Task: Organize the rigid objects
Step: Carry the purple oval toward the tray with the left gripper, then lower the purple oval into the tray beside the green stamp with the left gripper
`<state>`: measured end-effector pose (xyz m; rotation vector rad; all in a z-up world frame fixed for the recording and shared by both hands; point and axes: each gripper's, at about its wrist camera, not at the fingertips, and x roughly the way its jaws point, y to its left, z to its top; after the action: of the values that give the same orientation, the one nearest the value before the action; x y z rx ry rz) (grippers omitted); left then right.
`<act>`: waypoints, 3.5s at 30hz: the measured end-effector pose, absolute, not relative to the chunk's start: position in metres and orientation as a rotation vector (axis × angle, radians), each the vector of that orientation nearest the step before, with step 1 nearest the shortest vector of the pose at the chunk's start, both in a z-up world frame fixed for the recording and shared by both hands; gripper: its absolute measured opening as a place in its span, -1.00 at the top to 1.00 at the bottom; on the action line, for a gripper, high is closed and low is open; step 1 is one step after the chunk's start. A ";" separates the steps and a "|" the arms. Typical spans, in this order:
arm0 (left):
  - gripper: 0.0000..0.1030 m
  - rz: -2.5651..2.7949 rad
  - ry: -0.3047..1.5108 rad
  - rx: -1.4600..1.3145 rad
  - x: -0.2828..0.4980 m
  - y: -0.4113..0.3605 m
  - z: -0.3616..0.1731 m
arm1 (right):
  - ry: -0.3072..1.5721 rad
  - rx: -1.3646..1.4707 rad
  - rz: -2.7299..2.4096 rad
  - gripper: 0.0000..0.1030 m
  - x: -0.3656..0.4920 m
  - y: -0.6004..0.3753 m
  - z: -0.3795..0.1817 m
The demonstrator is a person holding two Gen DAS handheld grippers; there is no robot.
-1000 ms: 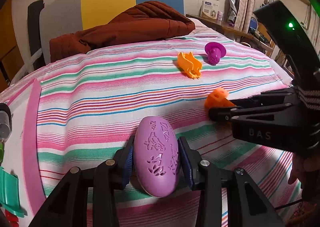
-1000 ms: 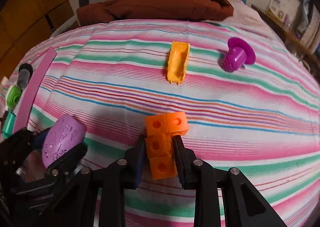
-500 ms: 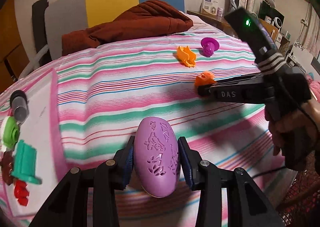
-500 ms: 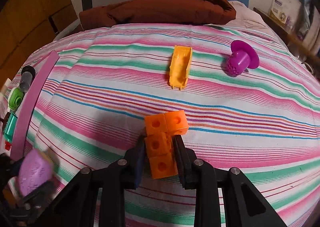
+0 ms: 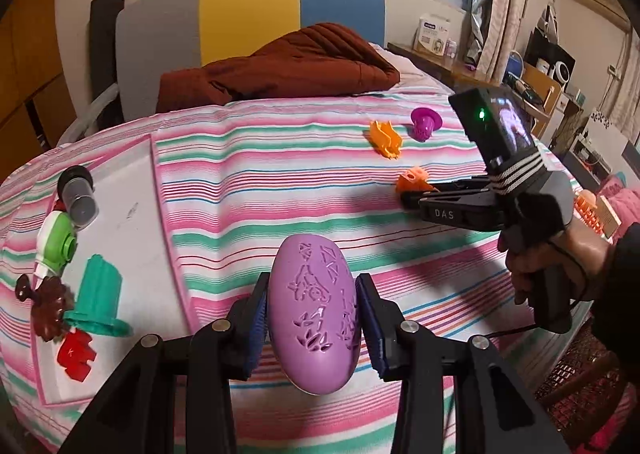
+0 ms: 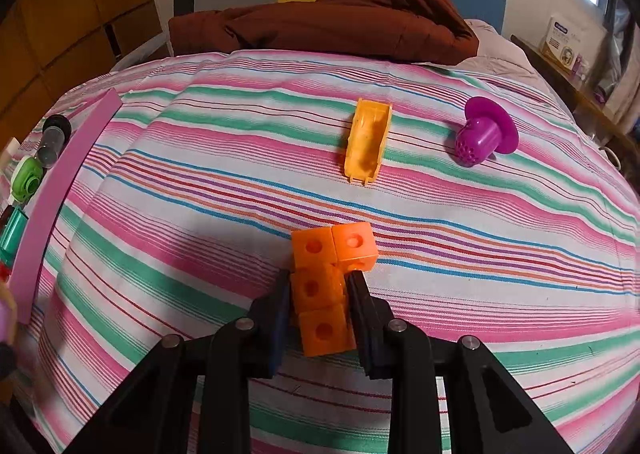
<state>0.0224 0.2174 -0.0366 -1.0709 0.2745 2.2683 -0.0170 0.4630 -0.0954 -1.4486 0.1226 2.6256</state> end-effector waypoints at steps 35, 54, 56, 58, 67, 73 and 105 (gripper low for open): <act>0.20 2.466 0.079 -1.119 0.022 0.082 -0.009 | 0.055 -1.395 2.649 0.42 -0.018 0.455 -0.097; 0.20 2.615 -0.110 -1.222 0.002 -0.001 -0.020 | 0.017 -1.402 2.633 0.42 -0.019 0.451 -0.095; 0.20 2.611 -0.105 -1.188 -0.003 0.005 -0.018 | 0.017 -1.404 2.632 0.42 -0.019 0.451 -0.095; 0.20 2.592 -0.077 -1.166 -0.014 0.017 -0.019 | 0.011 -1.403 2.630 0.42 -0.019 0.450 -0.095; 0.20 2.434 0.085 -1.288 -0.043 0.044 -0.060 | 0.006 -1.408 2.628 0.42 -0.018 0.450 -0.095; 0.17 2.446 0.003 -1.282 -0.036 0.024 -0.059 | -0.007 -1.409 2.627 0.42 -0.019 0.449 -0.095; 0.32 2.550 0.107 -1.203 -0.016 0.046 -0.047 | -0.021 -1.420 2.607 0.42 -0.021 0.446 -0.094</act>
<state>-0.0156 0.0457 -0.0474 -1.2029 0.1073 2.5501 -0.0211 0.4457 -0.0943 -1.4195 -0.0207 2.6066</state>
